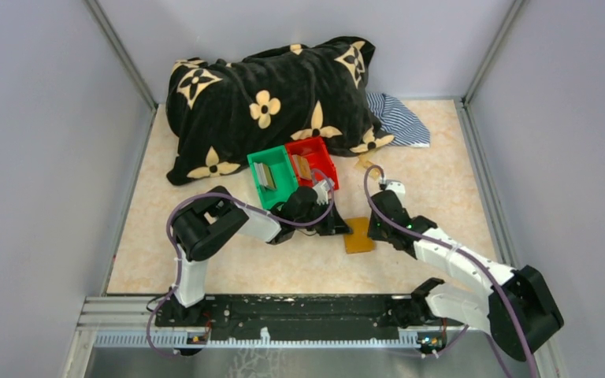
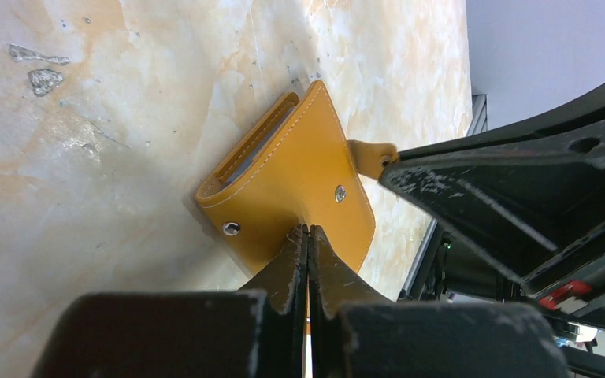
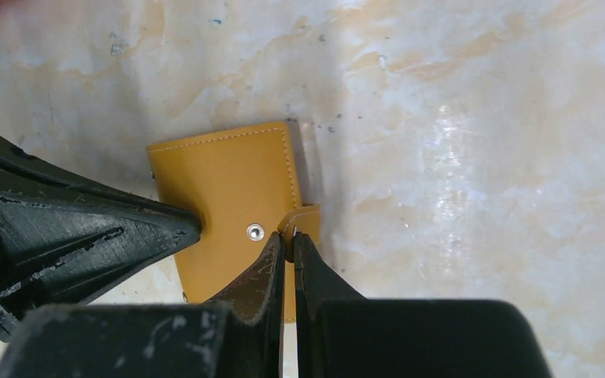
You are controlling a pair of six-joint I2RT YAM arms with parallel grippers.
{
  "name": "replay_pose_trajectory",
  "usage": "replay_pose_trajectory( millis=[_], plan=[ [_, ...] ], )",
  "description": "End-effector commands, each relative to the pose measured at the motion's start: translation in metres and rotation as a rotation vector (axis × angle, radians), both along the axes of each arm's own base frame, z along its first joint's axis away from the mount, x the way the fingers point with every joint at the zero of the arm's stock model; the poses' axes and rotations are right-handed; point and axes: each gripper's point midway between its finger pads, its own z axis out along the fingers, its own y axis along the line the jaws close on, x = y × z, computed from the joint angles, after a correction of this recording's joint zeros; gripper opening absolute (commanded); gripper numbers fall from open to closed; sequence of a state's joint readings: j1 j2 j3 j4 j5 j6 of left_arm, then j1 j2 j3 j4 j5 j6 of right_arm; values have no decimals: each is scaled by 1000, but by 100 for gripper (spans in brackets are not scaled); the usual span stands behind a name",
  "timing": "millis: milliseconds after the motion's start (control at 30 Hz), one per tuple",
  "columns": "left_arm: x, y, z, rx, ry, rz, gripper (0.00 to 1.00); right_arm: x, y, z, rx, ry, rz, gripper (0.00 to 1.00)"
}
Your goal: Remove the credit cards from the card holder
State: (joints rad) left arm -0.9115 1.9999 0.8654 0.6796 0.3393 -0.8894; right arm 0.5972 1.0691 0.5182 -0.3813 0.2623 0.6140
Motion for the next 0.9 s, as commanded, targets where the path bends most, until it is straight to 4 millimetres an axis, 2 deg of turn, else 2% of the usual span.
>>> replay_pose_trajectory(
  millis=[0, 167, 267, 367, 467, 533, 700, 867],
  plan=[
    [-9, 23, -46, 142, 68, 7, 0, -3, -12, 2, 14, 3, -31, 0],
    [-10, 22, -45, 136, 67, 5, 0, -13, -26, -12, -2, 45, -117, 0],
    [-11, 24, -44, 138, 63, 5, 0, -13, -34, -7, 11, 11, -189, 0],
    [-11, 24, -44, 140, 62, 1, 0, -10, -44, 10, 41, -67, -267, 0],
    [-12, 23, -44, 137, 62, -5, 0, -8, -54, 25, 44, -132, -316, 30],
    [-11, 22, -43, 132, 60, -4, 0, -8, -59, 32, 33, -151, -332, 38],
    [-10, 21, -41, 128, 54, -5, 0, 0, -55, 50, 37, -184, -301, 39],
    [-9, 22, -40, 133, 48, -3, 0, 12, -25, 58, 99, -187, -182, 37]
  ],
)
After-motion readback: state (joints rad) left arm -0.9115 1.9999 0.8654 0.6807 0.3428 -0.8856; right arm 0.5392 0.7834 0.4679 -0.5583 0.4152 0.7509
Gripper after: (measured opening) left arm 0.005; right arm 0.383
